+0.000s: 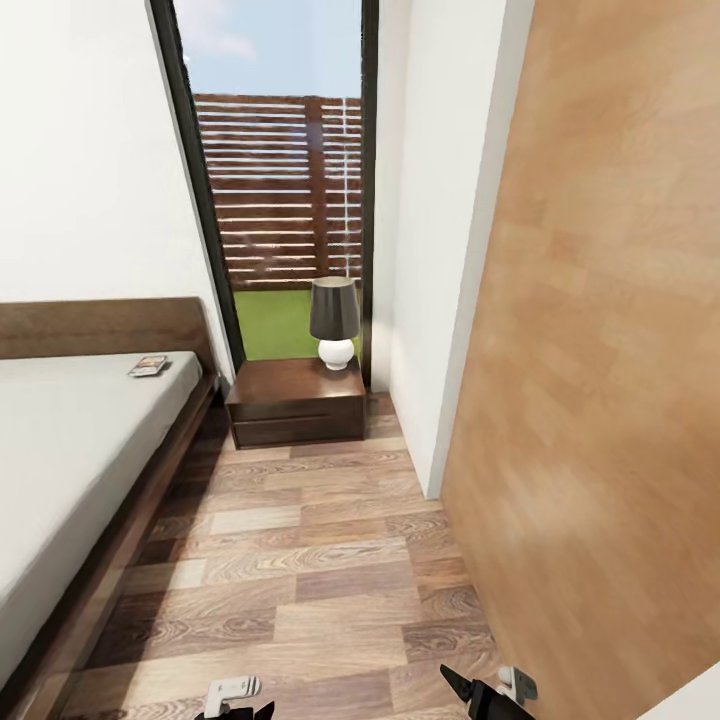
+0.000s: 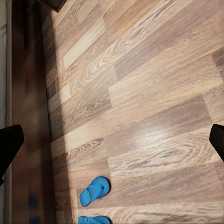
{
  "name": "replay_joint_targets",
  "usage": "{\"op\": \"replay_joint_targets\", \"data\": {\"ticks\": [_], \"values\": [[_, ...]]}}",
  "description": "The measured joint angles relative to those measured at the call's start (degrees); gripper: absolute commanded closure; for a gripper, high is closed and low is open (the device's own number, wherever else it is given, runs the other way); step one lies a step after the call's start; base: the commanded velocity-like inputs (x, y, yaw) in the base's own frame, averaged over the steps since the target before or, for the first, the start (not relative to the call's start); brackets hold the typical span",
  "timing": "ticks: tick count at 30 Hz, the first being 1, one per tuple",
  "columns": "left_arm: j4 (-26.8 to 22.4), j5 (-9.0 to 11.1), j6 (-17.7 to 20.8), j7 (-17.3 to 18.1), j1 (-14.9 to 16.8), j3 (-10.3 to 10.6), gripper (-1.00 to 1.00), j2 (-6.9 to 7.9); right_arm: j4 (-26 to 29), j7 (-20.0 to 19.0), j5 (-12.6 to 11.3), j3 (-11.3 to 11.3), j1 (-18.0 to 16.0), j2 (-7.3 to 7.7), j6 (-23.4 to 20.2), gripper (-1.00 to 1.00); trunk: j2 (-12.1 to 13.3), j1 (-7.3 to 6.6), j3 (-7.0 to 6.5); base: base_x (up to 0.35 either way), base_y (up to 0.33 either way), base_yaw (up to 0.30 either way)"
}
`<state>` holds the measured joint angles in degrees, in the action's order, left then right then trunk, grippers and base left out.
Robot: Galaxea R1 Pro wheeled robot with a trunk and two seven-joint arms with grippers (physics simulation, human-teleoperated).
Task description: In the bedroom, move the book from the bed onto either nightstand, and place the two sandals side by side next to the bed.
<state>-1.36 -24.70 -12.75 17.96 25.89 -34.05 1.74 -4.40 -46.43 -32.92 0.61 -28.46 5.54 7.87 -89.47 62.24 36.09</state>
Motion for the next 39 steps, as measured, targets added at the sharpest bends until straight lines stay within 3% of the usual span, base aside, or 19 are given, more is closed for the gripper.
{"op": "replay_joint_targets", "data": {"ticks": [15,39], "values": [[0.0,0.0,0.0,0.0,0.0,0.0,-1.00,0.00,0.0,-0.1,0.1,0.1,0.0,0.00,0.0,-1.00,0.0,0.01,0.00,0.017,0.000,0.000],[0.0,0.0,0.0,-1.4,0.0,0.1,-1.00,0.00,0.0,0.0,0.2,0.1,0.0,-0.09,0.0,-1.00,0.0,-0.03,0.00,0.207,0.000,0.000]]}}
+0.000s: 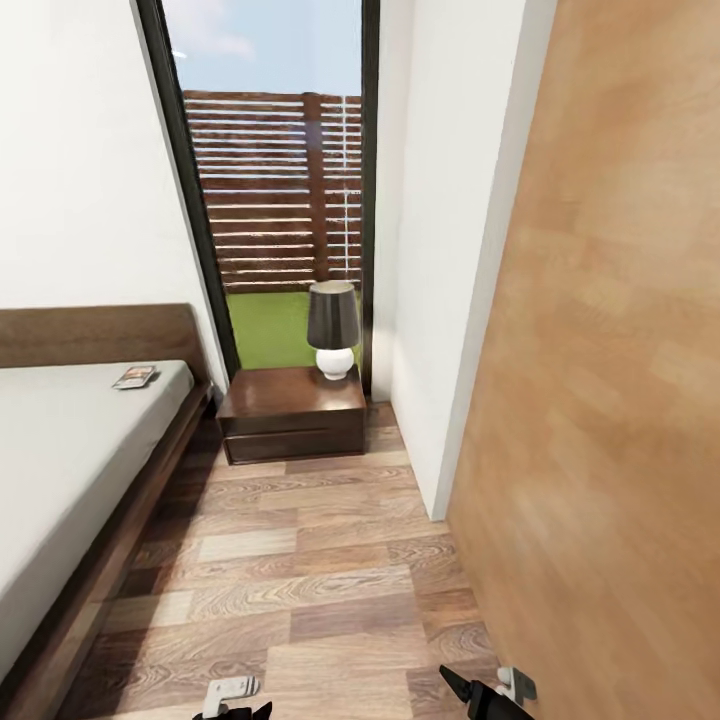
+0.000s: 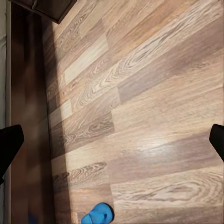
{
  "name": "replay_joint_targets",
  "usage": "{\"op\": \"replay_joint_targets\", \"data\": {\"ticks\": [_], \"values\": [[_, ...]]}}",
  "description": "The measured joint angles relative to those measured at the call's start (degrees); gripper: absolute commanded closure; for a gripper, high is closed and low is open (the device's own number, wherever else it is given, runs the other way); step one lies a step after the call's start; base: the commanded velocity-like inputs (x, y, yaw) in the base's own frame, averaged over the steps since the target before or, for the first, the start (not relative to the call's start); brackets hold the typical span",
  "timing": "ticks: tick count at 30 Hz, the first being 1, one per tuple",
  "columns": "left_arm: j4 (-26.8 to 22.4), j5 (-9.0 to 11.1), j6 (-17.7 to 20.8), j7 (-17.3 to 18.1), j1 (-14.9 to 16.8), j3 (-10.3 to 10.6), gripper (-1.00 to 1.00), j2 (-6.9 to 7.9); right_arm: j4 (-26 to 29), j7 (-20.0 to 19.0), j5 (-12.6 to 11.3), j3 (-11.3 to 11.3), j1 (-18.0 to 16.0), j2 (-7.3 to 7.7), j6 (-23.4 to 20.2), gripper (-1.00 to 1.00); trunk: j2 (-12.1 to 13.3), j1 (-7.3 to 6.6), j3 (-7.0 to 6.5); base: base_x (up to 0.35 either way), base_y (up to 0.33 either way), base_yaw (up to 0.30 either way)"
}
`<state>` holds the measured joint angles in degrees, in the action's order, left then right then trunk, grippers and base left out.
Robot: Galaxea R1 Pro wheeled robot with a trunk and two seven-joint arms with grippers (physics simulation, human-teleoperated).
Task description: In the bedroom, move the book from the bed onto either nightstand, and place the two sandals side by side next to the bed.
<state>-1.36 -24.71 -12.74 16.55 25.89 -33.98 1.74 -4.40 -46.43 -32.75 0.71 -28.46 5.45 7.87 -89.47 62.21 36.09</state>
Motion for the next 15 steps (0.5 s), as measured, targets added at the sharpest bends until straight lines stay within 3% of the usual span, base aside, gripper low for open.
{"op": "replay_joint_targets", "data": {"ticks": [7,15], "values": [[0.0,0.0,0.0,0.0,0.0,0.0,-1.00,0.00,0.0,0.0,0.0,0.0,0.0,-0.06,0.0,-1.00,0.0,0.00,0.00,0.288,0.000,0.000],[0.0,0.0,0.0,0.0,0.0,0.0,-1.00,0.00,0.0,0.0,0.0,0.0,0.0,-0.09,0.0,-1.00,0.0,0.03,0.00,0.068,0.000,0.000]]}}
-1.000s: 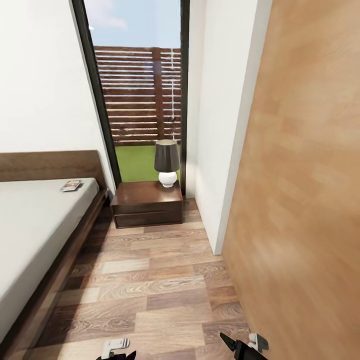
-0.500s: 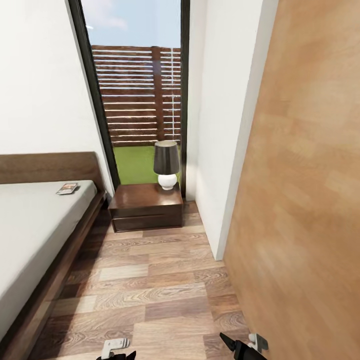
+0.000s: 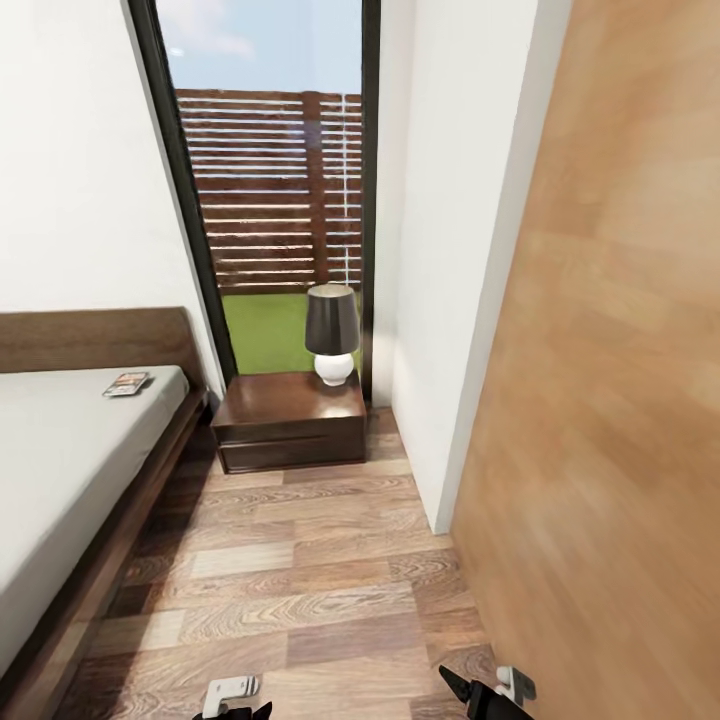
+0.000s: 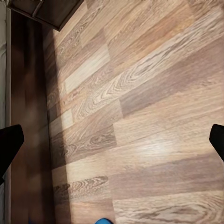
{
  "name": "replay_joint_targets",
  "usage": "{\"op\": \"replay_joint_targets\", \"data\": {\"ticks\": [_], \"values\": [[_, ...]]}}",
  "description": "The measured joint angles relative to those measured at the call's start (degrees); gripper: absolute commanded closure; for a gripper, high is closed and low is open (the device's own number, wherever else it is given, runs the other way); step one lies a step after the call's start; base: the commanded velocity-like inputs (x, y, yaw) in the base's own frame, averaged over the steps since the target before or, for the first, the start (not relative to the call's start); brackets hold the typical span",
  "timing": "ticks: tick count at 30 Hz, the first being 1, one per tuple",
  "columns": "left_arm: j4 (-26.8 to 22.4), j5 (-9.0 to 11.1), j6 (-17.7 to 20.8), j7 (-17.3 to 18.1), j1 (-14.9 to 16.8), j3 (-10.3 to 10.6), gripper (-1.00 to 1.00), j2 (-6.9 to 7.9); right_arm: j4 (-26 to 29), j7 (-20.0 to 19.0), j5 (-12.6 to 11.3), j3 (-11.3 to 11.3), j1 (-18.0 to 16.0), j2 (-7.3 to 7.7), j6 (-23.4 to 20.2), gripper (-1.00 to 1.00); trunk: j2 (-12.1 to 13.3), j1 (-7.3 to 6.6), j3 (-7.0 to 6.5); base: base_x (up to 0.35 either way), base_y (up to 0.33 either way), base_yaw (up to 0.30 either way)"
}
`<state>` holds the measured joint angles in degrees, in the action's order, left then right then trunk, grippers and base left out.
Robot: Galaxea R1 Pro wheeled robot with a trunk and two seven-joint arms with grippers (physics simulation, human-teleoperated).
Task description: In the bedroom, move the book from the bed onto either nightstand, and place the two sandals side by side next to the bed.
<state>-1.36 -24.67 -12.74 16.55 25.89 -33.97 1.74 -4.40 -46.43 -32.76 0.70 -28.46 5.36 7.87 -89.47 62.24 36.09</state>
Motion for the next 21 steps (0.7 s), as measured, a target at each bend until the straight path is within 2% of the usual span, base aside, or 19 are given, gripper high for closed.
{"op": "replay_joint_targets", "data": {"ticks": [17,21], "values": [[0.0,0.0,0.0,0.0,0.0,0.0,-1.00,0.00,0.0,0.0,0.0,0.0,0.0,-0.01,0.0,-1.00,0.0,-0.03,0.00,0.303,0.000,0.000],[0.0,0.0,0.0,0.0,0.0,0.0,-1.00,0.00,0.0,0.0,0.0,0.0,0.0,-0.02,0.0,-1.00,0.0,0.00,0.00,0.117,0.000,0.000]]}}
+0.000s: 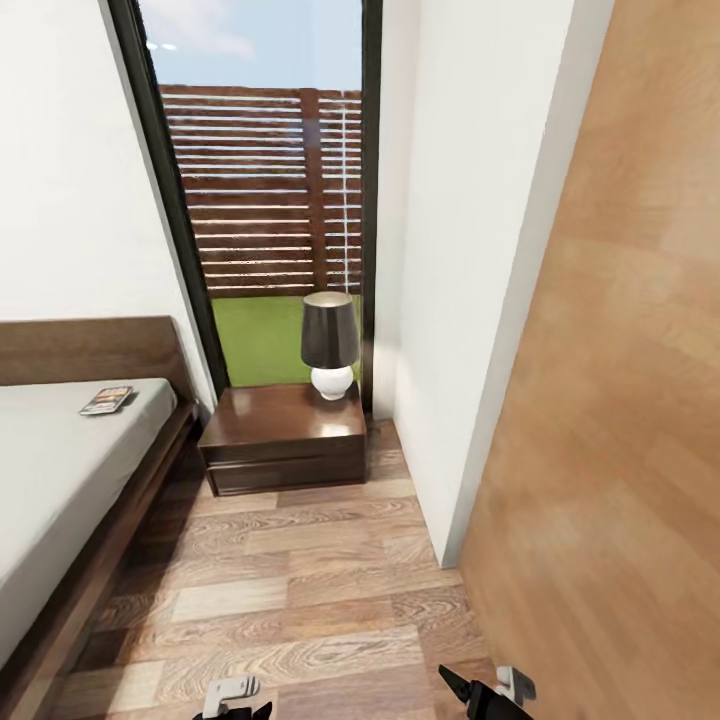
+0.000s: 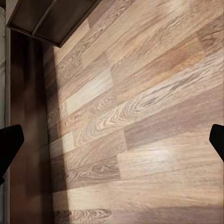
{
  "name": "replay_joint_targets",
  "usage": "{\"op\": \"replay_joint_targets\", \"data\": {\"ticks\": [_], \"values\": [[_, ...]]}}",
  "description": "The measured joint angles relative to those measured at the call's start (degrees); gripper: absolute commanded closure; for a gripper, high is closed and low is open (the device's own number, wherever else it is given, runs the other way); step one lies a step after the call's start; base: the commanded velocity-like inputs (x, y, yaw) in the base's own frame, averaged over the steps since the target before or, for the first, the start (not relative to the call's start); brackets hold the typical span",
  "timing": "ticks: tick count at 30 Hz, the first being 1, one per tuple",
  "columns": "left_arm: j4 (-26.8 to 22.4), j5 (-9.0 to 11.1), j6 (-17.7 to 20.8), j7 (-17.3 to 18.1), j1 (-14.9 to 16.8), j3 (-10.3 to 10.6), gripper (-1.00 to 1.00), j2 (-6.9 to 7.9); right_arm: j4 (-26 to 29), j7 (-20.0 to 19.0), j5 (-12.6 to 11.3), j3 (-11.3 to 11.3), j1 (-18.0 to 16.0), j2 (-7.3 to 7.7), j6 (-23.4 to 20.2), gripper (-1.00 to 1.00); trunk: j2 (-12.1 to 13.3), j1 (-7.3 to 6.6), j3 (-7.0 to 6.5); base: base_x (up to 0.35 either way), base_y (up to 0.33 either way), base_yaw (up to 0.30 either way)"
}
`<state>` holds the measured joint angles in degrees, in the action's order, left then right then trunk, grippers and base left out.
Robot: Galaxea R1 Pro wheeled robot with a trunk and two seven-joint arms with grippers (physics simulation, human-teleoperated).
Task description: In the bedroom, move the book from the bed onto either nightstand, and place the two sandals side by side next to the bed.
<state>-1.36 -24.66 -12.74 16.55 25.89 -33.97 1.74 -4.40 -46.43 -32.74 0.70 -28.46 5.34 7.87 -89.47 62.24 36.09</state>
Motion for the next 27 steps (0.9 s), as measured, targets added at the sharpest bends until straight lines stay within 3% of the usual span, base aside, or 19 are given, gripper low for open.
{"op": "replay_joint_targets", "data": {"ticks": [5,13,27], "values": [[0.0,0.0,0.0,0.0,0.0,0.0,-1.00,0.00,0.0,0.0,0.0,0.0,0.0,-0.06,0.0,-1.00,0.0,0.00,0.00,0.058,0.000,0.000],[0.0,0.0,0.0,0.0,0.0,0.0,-1.00,0.00,0.0,0.0,0.0,0.0,0.0,-0.07,0.0,-1.00,0.0,-0.01,0.00,0.240,0.000,0.001],[0.0,0.0,0.0,0.0,0.0,0.0,-1.00,0.00,0.0,0.0,0.0,0.0,0.0,-0.07,0.0,-1.00,0.0,0.01,0.00,0.021,0.000,0.070]]}}
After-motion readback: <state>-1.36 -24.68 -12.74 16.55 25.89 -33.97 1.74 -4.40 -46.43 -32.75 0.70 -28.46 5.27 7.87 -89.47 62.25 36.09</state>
